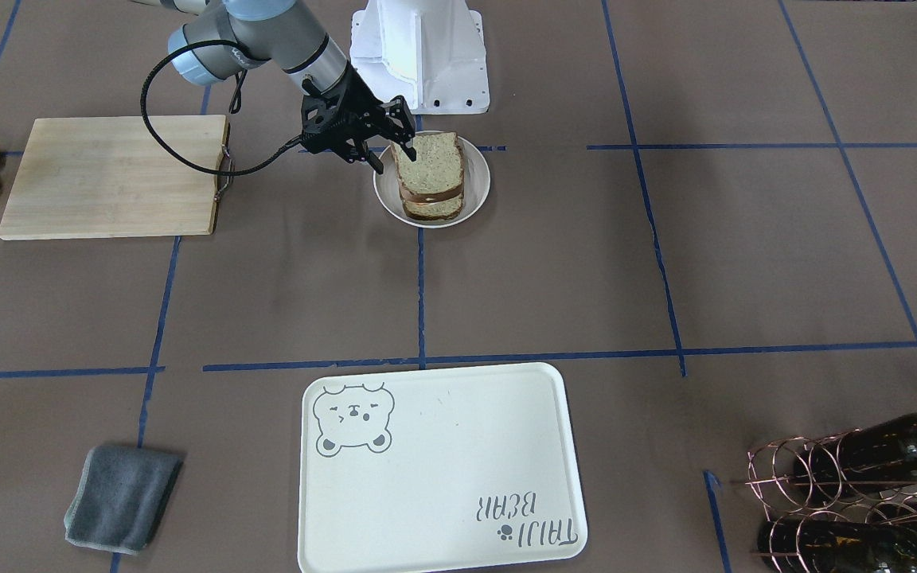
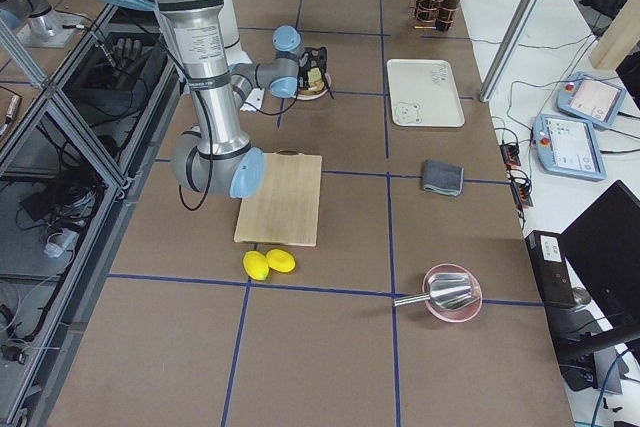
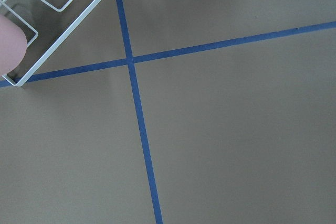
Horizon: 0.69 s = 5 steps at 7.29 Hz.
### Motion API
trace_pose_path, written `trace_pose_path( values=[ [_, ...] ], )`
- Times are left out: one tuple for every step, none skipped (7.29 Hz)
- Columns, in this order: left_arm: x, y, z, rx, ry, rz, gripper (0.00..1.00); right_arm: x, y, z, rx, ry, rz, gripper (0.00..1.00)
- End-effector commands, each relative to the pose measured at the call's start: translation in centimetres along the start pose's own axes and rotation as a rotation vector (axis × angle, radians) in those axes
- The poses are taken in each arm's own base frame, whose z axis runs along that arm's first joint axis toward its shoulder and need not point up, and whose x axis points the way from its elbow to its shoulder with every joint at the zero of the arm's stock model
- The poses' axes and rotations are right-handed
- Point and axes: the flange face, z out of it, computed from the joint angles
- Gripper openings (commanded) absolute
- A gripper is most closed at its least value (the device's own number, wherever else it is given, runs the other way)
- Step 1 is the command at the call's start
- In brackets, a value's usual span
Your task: Make sandwich and place on tray
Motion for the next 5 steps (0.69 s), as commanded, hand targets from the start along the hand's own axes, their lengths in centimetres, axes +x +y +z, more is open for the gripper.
trace_pose_path(
  values=[
    [0.5, -0.6, -0.5, 0.011, 0.001, 0.009, 1.0, 1.6, -4.3, -1.7, -0.008, 0.159, -0.009, 1.0],
    [1.7, -2.7, -1.5, 0.043, 0.003, 0.044, 1.0, 2.9, -6.7, -2.9, -0.031, 0.219, -0.107, 1.0],
    [2.2, -3.4, -2.0, 0.054, 0.003, 0.057, 1.0, 5.4, -10.6, -4.8, -0.063, 0.277, -0.154, 1.0],
    [2.7, -4.2, -2.4, 0.076, 0.0, 0.084, 1.0, 8.5, -14.2, -7.4, -0.098, 0.313, -0.201, 1.0],
    [2.8, -4.6, -2.5, 0.089, 0.001, 0.099, 1.0, 13.1, -16.4, -10.1, -0.129, 0.334, -0.259, 1.0]
  ],
)
